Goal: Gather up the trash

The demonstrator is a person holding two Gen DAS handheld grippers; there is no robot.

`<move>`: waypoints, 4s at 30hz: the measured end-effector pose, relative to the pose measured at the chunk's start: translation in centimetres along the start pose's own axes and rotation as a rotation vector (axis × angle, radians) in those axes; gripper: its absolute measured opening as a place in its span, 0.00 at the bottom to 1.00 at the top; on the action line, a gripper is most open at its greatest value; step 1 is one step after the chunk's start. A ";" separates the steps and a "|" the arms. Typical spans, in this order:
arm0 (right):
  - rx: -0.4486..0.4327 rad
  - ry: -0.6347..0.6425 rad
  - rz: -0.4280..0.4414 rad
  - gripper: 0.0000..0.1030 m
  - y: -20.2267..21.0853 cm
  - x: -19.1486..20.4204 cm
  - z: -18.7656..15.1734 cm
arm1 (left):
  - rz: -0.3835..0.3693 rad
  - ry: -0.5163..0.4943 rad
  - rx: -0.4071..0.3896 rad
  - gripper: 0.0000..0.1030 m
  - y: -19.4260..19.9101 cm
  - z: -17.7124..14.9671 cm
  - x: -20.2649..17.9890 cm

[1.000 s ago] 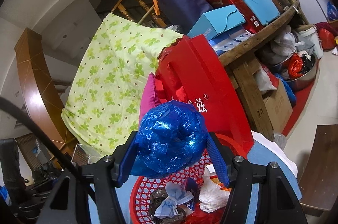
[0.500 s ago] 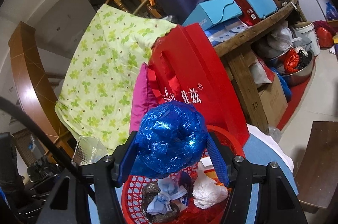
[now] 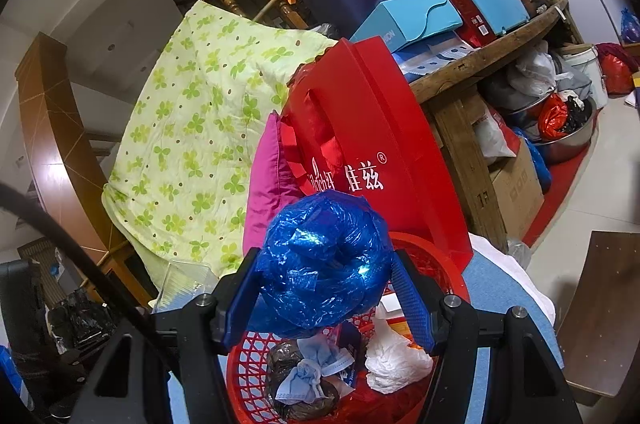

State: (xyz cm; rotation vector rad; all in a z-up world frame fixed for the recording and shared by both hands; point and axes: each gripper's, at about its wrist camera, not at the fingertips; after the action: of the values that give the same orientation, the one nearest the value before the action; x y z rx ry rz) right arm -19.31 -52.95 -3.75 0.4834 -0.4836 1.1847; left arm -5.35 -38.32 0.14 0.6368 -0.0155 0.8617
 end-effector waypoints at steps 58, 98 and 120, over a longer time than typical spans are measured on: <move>0.072 -0.046 -0.086 0.67 -3.9 -0.5 -0.7 | -0.216 -0.001 0.060 0.56 -4.7 -1.5 -1.1; -0.014 0.273 -0.082 0.76 2.3 9.0 -5.8 | 0.078 0.079 0.027 0.91 3.1 -3.8 9.0; 0.125 0.422 0.008 0.82 11.0 22.0 -8.0 | 0.269 0.133 -0.074 0.98 13.3 -5.2 15.6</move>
State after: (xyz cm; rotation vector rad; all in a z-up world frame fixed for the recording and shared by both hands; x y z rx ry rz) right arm -22.29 -28.44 3.91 0.3246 -0.0493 1.2881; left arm -5.69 -18.25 6.81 0.5130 -0.0135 1.1568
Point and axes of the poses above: each gripper's, at about its wrist camera, not at the fingertips, and y roughly against the way its jaws point, x to its left, z to its top, and after that the axes turned 10 degrees about z, right-handed
